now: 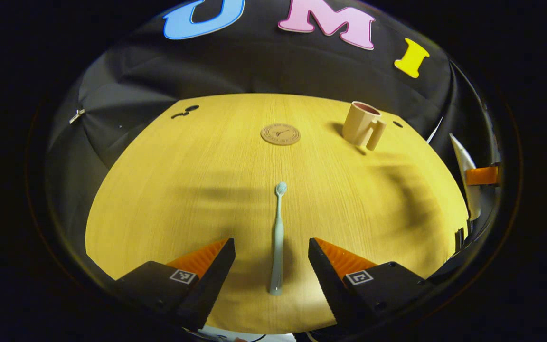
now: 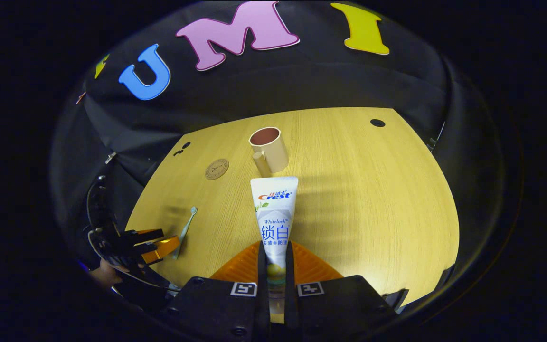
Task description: Put the toothbrush and toothpaste on the desktop into the cup, then pick up the cup and place it on the coaster on the desktop.
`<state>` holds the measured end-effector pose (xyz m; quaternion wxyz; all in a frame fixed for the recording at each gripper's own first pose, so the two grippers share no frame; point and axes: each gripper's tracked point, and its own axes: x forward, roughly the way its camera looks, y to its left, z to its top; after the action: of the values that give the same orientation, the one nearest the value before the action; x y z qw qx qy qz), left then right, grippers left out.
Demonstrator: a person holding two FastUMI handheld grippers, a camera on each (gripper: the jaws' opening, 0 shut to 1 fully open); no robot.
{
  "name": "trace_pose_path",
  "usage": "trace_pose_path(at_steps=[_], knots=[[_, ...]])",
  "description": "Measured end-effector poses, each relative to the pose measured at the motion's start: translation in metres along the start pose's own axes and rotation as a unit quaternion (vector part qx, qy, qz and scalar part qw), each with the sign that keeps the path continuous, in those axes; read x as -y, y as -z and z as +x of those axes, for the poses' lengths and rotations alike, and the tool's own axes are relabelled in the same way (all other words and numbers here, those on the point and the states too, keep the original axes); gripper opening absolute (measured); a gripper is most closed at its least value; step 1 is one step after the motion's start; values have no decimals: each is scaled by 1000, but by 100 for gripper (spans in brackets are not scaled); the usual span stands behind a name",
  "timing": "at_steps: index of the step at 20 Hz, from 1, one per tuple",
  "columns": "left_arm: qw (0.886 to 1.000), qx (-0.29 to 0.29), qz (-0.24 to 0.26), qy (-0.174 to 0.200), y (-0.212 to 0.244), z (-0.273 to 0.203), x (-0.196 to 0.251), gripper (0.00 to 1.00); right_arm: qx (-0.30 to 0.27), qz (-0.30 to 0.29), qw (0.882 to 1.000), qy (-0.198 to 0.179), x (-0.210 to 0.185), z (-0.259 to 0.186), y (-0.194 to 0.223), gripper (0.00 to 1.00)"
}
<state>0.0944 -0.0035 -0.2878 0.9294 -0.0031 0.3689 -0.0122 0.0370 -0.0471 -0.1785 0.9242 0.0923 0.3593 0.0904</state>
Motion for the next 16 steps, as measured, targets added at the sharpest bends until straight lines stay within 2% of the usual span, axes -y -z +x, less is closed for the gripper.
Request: trace_pose_path(at_steps=[5,8,10,14,15,16], knots=[[998,-61,10,16,10,20,6,83,9,14,1000,0,14,-22,-1,16],[997,-75,36,5,8,26,7,81,13,25,1000,-3,21,-32,-1,16],[995,-88,42,9,7,28,11,76,14,34,999,-8,21,-34,-2,16],[992,-119,43,8,5,31,11,59,15,41,999,-14,20,-34,-4,16],[991,-129,37,6,5,32,12,46,14,41,999,-16,19,-32,-3,16],[990,-136,37,4,3,33,11,45,13,39,999,-18,19,-32,-3,16]])
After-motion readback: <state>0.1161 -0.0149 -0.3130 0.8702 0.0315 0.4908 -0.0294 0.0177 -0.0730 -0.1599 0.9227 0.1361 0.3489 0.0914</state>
